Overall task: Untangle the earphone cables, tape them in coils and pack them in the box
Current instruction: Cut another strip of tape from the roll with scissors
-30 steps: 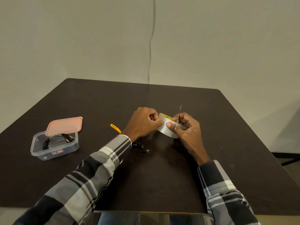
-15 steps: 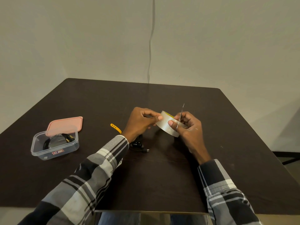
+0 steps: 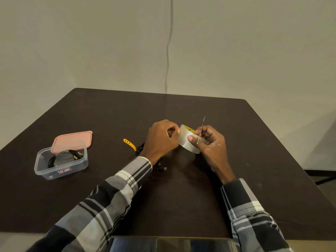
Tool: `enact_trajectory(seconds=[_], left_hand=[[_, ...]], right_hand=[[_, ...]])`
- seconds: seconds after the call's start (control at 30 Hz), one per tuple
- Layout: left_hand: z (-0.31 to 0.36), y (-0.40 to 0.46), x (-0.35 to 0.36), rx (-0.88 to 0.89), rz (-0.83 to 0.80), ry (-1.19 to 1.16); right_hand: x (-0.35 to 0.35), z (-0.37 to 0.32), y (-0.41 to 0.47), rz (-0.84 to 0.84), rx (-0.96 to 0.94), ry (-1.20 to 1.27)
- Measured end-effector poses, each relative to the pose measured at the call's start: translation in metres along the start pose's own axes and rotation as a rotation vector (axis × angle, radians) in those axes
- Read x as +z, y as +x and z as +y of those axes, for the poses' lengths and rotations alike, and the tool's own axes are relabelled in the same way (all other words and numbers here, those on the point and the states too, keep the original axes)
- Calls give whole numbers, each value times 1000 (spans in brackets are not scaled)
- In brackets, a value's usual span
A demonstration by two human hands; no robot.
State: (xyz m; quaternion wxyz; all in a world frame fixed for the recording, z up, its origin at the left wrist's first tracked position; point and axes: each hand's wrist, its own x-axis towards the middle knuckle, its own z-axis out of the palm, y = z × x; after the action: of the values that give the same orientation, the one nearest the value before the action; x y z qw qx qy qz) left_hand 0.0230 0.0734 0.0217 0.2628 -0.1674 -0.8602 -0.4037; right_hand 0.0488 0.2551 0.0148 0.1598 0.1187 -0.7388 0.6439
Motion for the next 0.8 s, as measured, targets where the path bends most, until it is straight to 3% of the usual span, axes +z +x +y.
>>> enact_trajectory(seconds=[0.3, 0.63, 0.8], left_hand=[[6, -2, 3, -56, 73, -83], [-6, 9, -3, -163, -81, -416], [-9, 11, -2, -108, -64, -325]], right_hand=[[1, 1, 1, 5, 3, 24], [0, 2, 3, -7, -5, 30], [0, 2, 2, -9, -9, 31]])
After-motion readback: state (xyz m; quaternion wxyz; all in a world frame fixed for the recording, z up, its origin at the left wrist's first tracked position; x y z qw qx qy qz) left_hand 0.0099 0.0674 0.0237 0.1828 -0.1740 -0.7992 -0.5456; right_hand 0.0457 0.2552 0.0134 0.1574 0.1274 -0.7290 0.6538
